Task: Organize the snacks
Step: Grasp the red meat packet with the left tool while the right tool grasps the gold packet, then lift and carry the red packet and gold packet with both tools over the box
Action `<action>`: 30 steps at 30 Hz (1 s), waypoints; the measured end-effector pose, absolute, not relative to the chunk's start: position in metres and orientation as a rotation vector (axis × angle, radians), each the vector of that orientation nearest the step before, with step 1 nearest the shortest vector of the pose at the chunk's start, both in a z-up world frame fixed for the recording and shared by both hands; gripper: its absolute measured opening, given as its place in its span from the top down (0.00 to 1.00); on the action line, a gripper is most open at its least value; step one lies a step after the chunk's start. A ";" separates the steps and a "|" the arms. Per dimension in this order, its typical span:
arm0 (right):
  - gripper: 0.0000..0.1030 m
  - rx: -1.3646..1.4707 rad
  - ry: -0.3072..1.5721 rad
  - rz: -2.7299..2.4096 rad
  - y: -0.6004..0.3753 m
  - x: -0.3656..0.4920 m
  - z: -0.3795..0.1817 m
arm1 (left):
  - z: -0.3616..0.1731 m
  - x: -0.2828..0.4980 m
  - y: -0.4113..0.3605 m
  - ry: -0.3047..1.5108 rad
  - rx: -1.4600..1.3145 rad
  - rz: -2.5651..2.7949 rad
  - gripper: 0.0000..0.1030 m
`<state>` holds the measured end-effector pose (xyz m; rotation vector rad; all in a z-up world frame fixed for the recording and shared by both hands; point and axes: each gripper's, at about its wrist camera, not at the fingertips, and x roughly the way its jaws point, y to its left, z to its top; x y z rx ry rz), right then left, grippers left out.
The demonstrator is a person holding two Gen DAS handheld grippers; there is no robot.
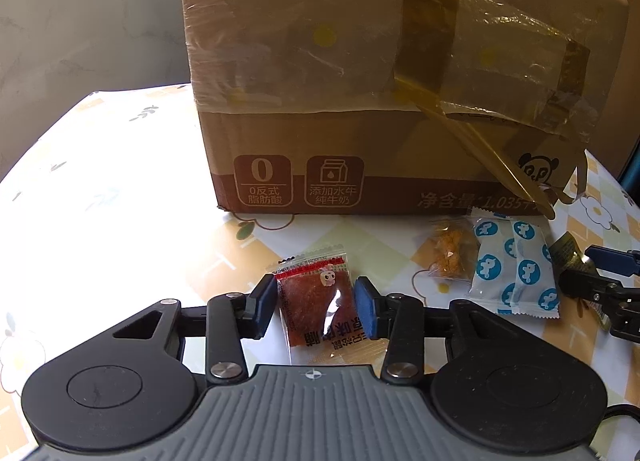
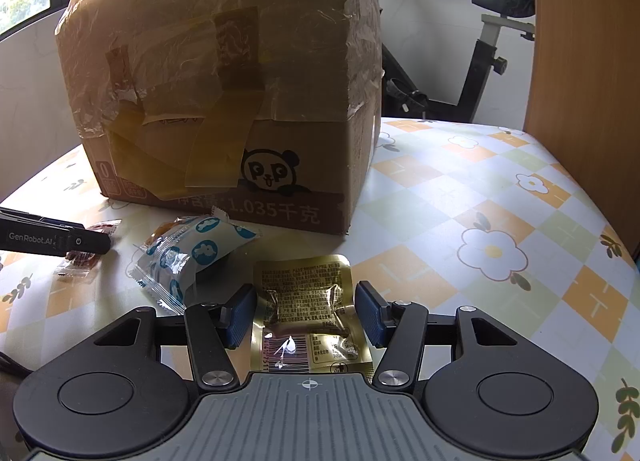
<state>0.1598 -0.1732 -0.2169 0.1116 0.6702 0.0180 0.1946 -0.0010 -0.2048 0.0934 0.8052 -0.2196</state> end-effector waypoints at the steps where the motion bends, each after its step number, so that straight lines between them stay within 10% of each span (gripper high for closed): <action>1: 0.50 0.111 0.670 0.018 -0.173 0.160 -0.217 | -0.205 0.194 -0.001 0.805 0.093 -0.221 0.57; 30: 0.54 0.237 0.406 -0.003 -0.200 0.126 -0.116 | -0.109 0.159 0.047 0.537 -0.006 -0.218 0.57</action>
